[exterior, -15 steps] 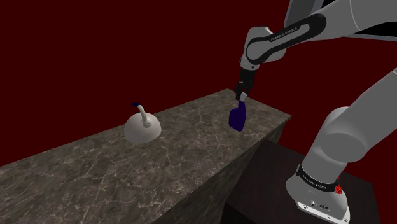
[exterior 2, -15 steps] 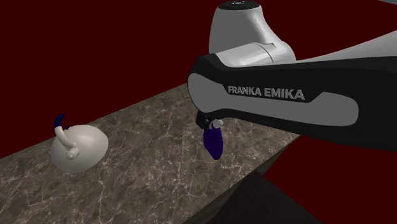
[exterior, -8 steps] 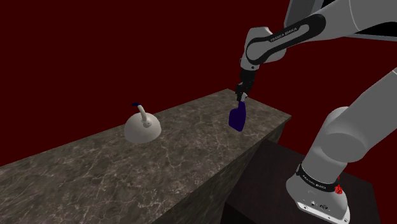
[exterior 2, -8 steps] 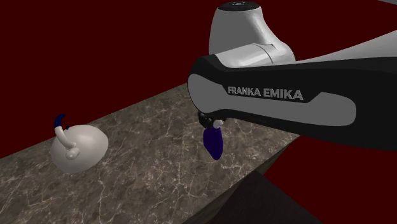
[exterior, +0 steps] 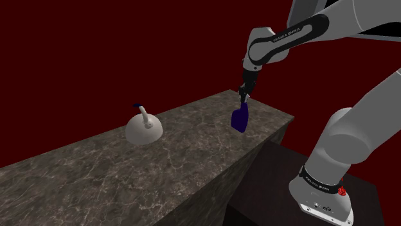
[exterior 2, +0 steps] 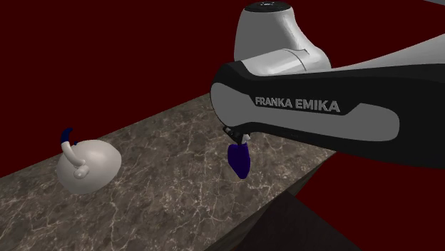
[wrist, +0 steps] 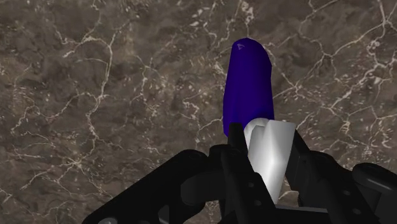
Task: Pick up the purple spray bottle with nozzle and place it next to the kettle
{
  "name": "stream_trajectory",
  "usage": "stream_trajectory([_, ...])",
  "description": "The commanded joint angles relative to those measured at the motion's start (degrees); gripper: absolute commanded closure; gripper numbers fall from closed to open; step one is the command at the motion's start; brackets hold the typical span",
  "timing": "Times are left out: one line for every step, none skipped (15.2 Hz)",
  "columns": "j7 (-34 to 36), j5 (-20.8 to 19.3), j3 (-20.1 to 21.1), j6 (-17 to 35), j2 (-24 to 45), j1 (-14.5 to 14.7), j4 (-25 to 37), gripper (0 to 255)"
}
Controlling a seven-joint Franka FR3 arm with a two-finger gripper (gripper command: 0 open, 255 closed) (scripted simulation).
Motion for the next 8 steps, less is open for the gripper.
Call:
stream_trajectory([0.0, 0.0, 0.0, 0.0, 0.0, 0.0, 0.0, 255])
stream_trajectory([0.0, 0.0, 0.1, -0.8, -0.3, 0.0, 0.5, 255])
stream_trajectory([0.1, 0.0, 0.2, -1.7, -0.7, 0.0, 1.0, 255])
stream_trajectory([0.1, -0.1, 0.2, -2.5, -1.0, 0.0, 1.5, 255])
stream_trajectory([0.2, -0.1, 0.3, -3.4, -1.3, 0.0, 2.1, 255])
stream_trajectory([0.2, -0.1, 0.4, -4.2, -1.6, 0.0, 2.6, 255])
stream_trajectory([0.2, -0.1, 0.5, -5.0, -1.9, 0.0, 3.2, 255])
stream_trajectory([0.3, -0.1, 0.6, -5.8, -2.1, 0.0, 3.7, 255])
